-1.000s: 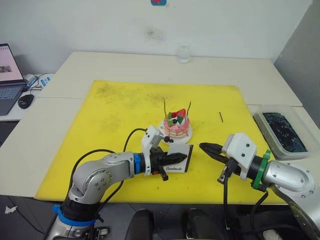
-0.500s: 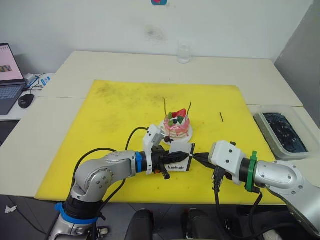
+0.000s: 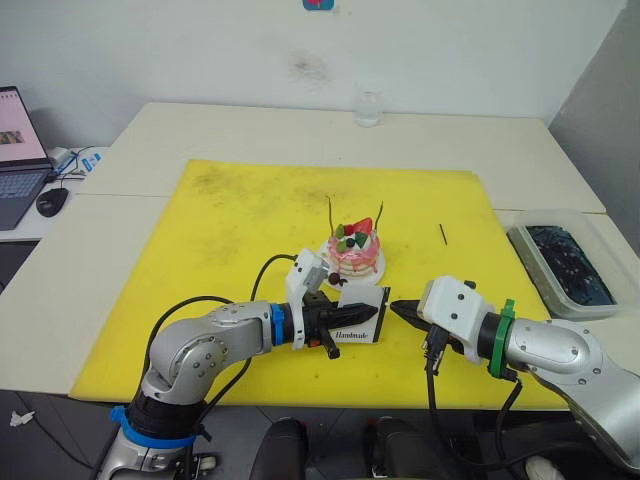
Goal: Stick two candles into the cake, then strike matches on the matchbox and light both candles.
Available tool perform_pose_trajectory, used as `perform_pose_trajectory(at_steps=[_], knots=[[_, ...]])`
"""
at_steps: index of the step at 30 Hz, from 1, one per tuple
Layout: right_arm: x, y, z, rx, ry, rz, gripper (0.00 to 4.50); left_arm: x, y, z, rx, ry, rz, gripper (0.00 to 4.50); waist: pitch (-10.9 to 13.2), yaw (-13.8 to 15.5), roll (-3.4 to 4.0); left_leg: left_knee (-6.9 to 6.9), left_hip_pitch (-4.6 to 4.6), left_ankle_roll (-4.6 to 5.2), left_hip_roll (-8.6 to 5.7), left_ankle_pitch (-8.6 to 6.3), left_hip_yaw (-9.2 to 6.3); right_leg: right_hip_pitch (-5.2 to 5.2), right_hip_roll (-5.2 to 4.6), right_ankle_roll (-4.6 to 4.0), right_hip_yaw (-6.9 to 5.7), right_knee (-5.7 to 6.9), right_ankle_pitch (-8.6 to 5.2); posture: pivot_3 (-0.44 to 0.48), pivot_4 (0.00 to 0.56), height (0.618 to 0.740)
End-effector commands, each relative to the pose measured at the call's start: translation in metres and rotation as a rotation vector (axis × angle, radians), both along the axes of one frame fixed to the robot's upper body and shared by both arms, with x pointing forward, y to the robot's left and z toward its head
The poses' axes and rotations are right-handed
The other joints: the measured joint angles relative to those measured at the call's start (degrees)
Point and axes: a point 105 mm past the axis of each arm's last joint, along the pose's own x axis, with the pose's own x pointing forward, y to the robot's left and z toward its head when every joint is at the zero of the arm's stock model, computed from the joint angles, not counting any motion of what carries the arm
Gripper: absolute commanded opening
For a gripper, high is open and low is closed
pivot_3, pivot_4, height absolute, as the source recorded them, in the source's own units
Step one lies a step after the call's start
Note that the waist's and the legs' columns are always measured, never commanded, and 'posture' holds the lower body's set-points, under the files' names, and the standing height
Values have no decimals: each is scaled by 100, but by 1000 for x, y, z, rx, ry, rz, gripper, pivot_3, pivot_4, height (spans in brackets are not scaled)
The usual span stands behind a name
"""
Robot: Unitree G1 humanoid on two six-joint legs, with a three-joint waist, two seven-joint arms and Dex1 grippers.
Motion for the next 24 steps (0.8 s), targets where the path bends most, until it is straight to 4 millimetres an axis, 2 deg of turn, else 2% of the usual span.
perform_pose_trajectory(at_steps=[1,15,24], knots=[[0,3,5,3,-34,3,34,-5,-3,10,-31,-36,-24,0,0,0,0,0,0,0,0,0,0,0,0,0,0,0,0,0,150,740],[5,6,2,-3,-27,-7,34,-10,-5,11,-29,-47,-55,0,0,-1,0,0,0,0,0,0,1,0,0,0,1,1,0,0,150,740],[11,13,9,42,-58,-26,34,-18,-10,8,-33,-16,-118,0,0,-4,0,0,0,0,1,0,1,0,0,0,1,1,0,0,150,740]])
